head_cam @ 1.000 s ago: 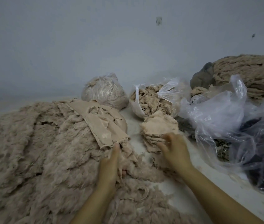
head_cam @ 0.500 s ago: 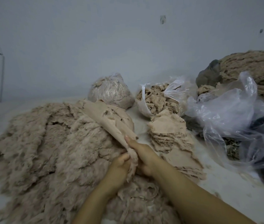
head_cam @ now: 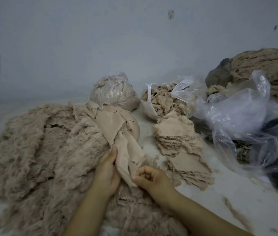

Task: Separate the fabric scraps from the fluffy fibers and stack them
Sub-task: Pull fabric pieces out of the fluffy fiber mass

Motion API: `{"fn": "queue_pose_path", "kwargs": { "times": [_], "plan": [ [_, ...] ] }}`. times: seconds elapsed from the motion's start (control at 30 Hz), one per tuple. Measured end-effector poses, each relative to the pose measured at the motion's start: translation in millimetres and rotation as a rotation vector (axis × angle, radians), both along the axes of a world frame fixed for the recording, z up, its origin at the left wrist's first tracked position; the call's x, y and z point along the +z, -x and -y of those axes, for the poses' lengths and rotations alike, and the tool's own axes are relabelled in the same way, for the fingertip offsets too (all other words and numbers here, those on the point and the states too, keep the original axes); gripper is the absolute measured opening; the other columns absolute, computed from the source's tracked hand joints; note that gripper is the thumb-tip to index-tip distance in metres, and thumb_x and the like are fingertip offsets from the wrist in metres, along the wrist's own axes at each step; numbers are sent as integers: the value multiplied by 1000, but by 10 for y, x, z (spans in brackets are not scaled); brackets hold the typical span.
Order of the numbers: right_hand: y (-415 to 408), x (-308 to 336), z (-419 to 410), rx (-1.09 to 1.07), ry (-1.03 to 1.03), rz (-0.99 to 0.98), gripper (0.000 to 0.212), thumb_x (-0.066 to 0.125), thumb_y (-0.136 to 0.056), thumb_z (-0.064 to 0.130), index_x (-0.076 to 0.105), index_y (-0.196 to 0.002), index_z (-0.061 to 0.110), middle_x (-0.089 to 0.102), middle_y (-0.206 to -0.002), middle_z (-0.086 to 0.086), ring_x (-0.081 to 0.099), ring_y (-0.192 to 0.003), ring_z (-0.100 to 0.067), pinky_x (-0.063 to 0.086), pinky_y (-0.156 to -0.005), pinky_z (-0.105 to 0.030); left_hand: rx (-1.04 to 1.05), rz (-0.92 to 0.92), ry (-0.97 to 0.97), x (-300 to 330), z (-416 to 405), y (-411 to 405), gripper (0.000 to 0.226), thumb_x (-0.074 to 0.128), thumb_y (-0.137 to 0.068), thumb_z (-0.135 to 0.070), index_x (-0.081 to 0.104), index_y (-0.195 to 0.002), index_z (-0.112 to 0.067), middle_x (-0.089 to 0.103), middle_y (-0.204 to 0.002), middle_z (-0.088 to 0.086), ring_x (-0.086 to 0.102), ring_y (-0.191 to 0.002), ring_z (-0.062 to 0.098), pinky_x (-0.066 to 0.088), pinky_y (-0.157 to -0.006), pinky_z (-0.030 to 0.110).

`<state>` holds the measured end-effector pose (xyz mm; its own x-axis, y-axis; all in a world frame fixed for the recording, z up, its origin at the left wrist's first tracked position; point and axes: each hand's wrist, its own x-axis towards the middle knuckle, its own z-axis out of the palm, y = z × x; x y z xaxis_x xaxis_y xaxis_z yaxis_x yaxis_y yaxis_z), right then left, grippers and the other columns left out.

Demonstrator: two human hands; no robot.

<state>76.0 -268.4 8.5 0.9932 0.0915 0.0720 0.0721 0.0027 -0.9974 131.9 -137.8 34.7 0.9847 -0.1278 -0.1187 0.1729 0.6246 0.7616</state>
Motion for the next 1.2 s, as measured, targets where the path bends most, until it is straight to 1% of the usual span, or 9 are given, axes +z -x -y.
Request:
{"fn": "queue_pose_path", "kwargs": {
  "times": [0.17,0.4,0.53,0.63,0.77,0.87,0.97,1.07,1.2],
  "plan": [
    [-83,84,20,97,-280,-238,29,61,-88,38,69,-98,12,73,-86,0,67,-78,-11,53,-71,-27,-10,86,-56,-73,96,75,35,51,-91,-27,62,-112,-2,68,-98,22,67,-86,30,57,-77,42],
    [-271,110,125,-169,-974,-234,30,47,-96,6,54,-122,-7,63,-118,-27,64,-102,-34,55,-85,-45,23,70,69,-102,68,20,48,56,-82,-20,54,-125,1,64,-120,21,63,-108,29,53,-91,42],
    [-267,69,159,-146,-965,-271,29,42,-99,6,54,-122,-8,62,-119,-29,62,-107,-37,55,-84,-48,46,64,54,-150,108,12,28,50,-91,-17,58,-112,0,72,-95,14,71,-82,19,56,-72,33],
    [-263,34,149,-122,-964,-286,30,42,-99,6,54,-122,-8,64,-116,-28,65,-103,-36,59,-77,-46,91,39,-25,-172,163,25,22,47,-94,-20,54,-104,-2,59,-59,4,52,-41,6,44,-41,17],
    [-256,64,131,47,-902,-297,45,42,-99,28,53,-129,-4,61,-125,-24,59,-117,-35,45,-100,-50,58,95,-135,-163,190,62,22,40,-100,-13,56,-112,-5,71,-102,14,70,-88,21,55,-73,33],
    [-254,83,79,132,-772,-291,50,52,-93,35,57,-127,-1,60,-127,-23,57,-120,-33,38,-108,-48,6,149,-274,-160,217,104,23,42,-100,-13,57,-116,-6,69,-108,19,67,-99,31,52,-87,44],
    [-287,51,56,13,-821,-268,40,54,-92,21,57,-124,-4,64,-118,-24,65,-106,-33,52,-93,-41,35,110,-241,-182,231,131,23,43,-99,-14,59,-113,-4,72,-98,18,70,-89,30,57,-77,41],
    [-318,23,89,-131,-970,-272,26,48,-97,15,59,-111,-4,67,-94,-22,62,-58,-17,52,-47,-22,140,35,-73,-164,239,116,20,42,-99,-13,59,-106,-4,73,-83,13,70,-70,23,56,-52,32],
    [-316,41,74,-183,-997,-282,23,43,-100,18,57,-101,0,61,-76,-13,41,-42,-7,34,-34,-15,147,26,-16,-131,329,144,24,42,-100,-18,60,-107,-5,73,-90,13,70,-79,22,57,-74,37]
  ]
}}
